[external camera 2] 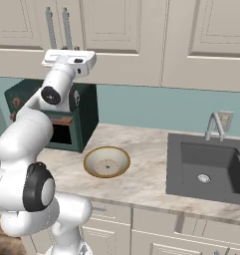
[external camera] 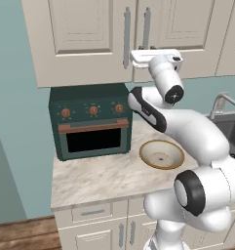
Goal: Open the cabinet. Pick the kiwi and kiwi from the cabinet and place them into the bowl. Then close the cabinet.
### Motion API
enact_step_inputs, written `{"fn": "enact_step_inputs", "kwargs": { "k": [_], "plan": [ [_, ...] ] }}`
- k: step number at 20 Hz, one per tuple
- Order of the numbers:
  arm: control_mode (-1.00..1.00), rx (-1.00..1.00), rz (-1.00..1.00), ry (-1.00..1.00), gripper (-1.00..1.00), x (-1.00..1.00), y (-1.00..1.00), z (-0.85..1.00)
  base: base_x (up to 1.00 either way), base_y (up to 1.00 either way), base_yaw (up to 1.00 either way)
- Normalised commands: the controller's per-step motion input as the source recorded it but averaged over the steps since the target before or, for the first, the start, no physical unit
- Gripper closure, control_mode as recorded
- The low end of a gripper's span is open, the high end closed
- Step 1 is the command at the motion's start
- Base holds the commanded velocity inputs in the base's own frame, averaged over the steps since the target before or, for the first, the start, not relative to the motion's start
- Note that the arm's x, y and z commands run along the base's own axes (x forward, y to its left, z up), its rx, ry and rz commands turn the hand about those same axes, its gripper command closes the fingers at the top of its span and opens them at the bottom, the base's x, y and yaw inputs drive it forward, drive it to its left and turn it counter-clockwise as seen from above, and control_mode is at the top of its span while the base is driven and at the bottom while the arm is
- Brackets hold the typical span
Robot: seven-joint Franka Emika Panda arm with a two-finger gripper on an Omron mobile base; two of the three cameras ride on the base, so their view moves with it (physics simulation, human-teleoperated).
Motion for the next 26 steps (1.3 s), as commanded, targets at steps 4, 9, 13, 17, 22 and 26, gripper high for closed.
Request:
{"fn": "enact_step_inputs", "kwargs": {
  "k": [4,9,13,17,22,26],
  "plan": [
    [-1.00,0.06,0.00,-0.05,1.00,-0.72,-0.99,0.75,0.00,0.00,0.00],
    [-1.00,0.05,0.00,-0.04,1.00,-0.79,-1.00,0.72,0.00,0.00,0.00],
    [-1.00,0.07,0.00,-0.04,1.00,-0.87,-1.00,0.78,0.00,0.00,0.00],
    [-1.00,0.07,0.00,0.00,1.00,-0.69,-1.00,0.73,0.00,0.00,0.00],
    [-1.00,0.07,0.00,0.00,1.00,-0.44,-1.00,0.66,0.00,0.00,0.00],
    [-1.00,0.07,0.00,0.00,1.00,-0.36,-1.00,0.66,0.00,0.00,0.00]
  ]
}}
